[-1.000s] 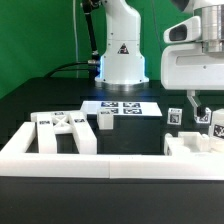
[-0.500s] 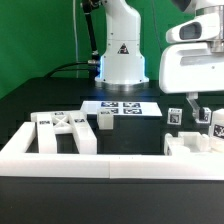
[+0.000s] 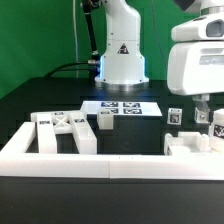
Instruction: Assemble chair
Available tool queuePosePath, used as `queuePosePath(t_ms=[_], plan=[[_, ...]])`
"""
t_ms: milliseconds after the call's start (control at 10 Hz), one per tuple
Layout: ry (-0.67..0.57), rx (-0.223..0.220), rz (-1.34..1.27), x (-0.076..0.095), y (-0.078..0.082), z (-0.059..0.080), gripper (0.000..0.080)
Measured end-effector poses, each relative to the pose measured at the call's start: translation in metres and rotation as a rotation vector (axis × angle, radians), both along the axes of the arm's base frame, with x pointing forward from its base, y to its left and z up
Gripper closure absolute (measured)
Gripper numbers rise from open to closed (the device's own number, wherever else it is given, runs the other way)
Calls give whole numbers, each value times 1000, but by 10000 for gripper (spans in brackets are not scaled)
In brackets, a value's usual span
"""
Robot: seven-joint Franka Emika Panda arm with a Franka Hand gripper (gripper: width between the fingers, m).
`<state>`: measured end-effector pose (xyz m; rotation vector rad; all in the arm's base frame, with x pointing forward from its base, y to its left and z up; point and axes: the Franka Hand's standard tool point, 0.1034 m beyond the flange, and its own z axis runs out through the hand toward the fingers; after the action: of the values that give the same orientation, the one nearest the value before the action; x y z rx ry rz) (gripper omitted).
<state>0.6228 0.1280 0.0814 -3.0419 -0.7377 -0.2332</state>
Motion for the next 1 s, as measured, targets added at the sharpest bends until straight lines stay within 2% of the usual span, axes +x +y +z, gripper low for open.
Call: queuePosePath(t_ms=[100,300,500,1000], plan=[[1,0,-4,0,0,0,178],[1,2,-17,0,0,0,512],[4,11,-61,0,-1,-1,509],[27,112,-621,-1,-2,-2,509]])
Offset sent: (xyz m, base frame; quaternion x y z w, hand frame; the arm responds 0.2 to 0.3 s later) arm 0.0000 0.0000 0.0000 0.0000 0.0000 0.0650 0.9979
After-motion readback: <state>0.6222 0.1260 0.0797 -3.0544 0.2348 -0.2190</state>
